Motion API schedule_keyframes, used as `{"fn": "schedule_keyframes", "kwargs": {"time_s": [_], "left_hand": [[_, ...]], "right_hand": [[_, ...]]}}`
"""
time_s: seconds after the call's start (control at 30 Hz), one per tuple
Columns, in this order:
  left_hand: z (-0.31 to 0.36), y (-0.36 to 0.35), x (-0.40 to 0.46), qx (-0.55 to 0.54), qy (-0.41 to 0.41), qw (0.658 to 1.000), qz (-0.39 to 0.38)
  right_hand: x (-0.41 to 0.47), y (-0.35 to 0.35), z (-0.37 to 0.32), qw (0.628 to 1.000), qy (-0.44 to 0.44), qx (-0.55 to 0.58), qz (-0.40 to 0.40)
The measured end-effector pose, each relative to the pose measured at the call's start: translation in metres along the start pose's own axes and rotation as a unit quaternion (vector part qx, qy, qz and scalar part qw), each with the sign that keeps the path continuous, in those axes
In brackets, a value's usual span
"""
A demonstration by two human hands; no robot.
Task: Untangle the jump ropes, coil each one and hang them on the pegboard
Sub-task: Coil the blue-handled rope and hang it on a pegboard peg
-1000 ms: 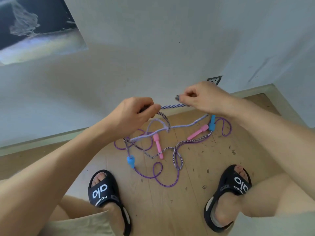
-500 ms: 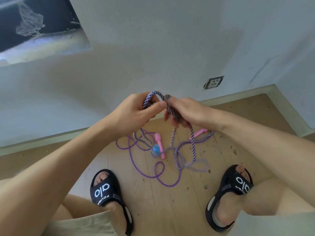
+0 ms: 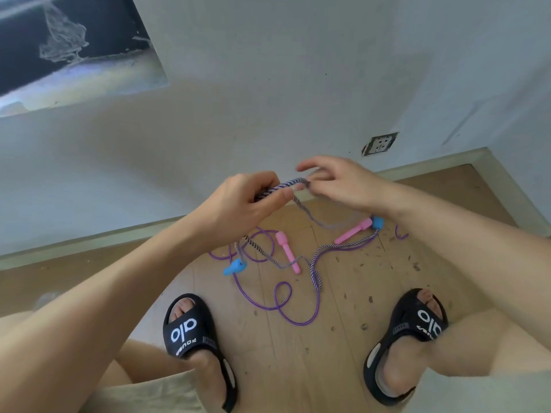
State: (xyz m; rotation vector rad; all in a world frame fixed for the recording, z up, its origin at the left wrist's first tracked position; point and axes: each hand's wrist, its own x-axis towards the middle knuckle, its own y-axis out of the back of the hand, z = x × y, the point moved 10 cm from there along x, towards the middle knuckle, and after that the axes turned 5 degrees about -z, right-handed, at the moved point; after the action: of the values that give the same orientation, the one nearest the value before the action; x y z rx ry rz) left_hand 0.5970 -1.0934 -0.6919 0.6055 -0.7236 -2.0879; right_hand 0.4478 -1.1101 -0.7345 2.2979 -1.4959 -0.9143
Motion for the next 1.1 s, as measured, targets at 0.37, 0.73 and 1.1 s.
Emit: {"fn": "schedule_keyframes", "kwargs": {"time_s": [0.37,0.73,1.1], "left_hand": [[-0.025,-0.012,0.001,0.086,0.023,0.994,-0.057],[-0.006,-0.006,-0.001,0.047,-0.015,0.999,-0.016],[-0.009,0.008,0.002,0.007,0.000,1.000,0.019]], "right_hand": [[0.002,0.017,-0.017,0.961,0.076,-0.252,0.081],[0.002,-0.036,-0.021,0.989,0.029,0.142,-0.033],[-0.020,-0.059,-0.035,0.980,0.068,0.088,-0.164]]}}
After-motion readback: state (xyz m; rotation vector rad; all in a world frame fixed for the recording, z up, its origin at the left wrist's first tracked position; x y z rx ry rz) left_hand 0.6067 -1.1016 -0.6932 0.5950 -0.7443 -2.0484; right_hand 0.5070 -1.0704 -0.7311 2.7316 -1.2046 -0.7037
